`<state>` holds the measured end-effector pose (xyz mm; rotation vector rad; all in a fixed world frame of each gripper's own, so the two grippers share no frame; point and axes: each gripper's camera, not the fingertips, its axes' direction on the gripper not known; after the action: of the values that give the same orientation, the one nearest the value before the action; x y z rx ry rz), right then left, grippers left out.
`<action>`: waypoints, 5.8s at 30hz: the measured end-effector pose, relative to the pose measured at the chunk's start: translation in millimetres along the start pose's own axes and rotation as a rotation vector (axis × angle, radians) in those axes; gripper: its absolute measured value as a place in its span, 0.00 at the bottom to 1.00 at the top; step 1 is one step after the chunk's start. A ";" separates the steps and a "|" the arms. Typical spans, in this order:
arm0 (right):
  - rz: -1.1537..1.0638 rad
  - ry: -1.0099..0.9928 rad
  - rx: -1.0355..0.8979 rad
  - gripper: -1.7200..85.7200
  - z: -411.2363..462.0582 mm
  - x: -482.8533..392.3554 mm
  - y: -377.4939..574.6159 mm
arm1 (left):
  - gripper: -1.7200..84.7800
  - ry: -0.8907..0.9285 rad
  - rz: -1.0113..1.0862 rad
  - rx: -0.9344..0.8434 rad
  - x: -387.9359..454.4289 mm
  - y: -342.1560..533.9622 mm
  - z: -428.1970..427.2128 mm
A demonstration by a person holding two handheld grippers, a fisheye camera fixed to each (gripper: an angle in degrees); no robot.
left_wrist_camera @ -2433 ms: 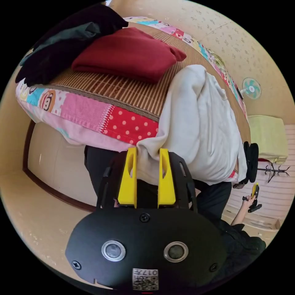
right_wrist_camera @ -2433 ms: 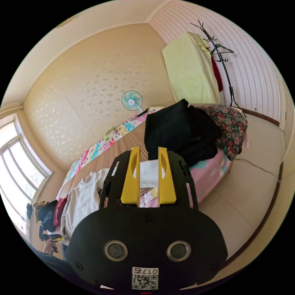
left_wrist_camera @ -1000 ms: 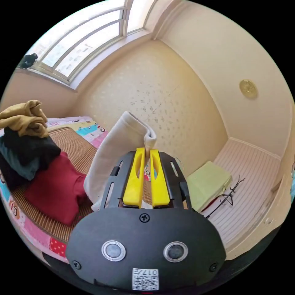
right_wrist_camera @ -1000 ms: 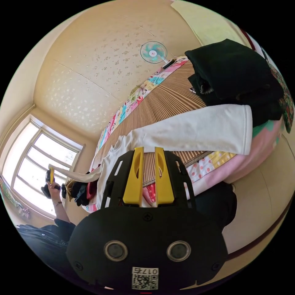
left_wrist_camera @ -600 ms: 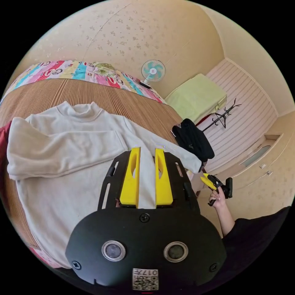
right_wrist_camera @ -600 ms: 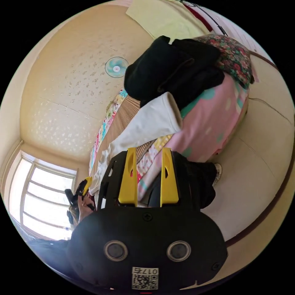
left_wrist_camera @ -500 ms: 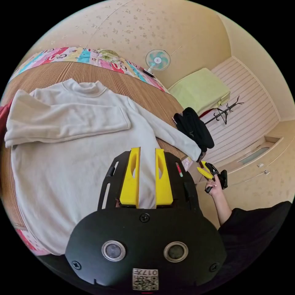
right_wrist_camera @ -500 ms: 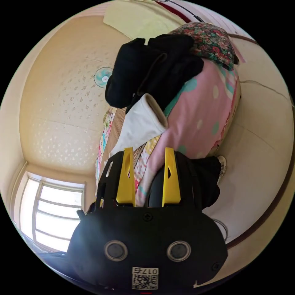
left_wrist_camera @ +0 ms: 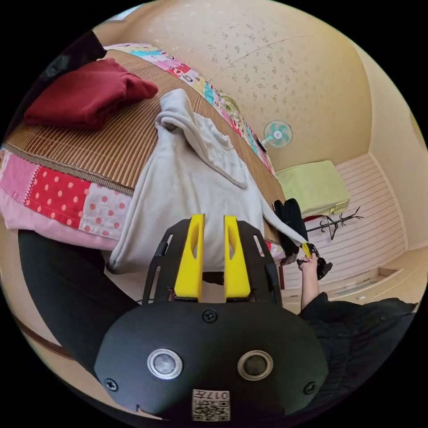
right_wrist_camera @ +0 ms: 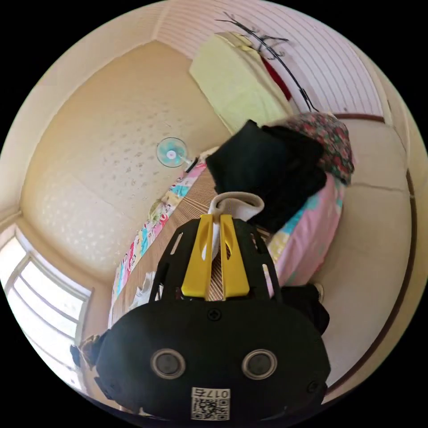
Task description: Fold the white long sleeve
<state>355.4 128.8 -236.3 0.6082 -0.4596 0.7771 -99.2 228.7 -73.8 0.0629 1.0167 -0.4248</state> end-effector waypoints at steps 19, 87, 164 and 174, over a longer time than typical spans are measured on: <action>0.136 0.089 -0.284 0.05 48.6 122.8 67.7 | 0.15 -0.277 0.799 -0.252 142.4 -85.6 259.0; -0.656 0.226 -0.857 0.04 414.5 -223.1 345.5 | 0.11 -0.533 0.192 -0.225 24.7 -316.3 230.9; -0.339 0.012 -0.394 0.05 262.4 -152.5 95.8 | 0.14 0.227 0.363 -0.503 -10.1 -119.9 29.5; -0.628 0.149 -0.467 0.06 347.5 -128.2 195.3 | 0.19 0.161 0.200 -0.613 8.7 -84.8 130.4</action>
<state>70.7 -55.0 9.6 0.2256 -0.2717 0.1014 -21.3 116.2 0.5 -0.3541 1.2492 0.0867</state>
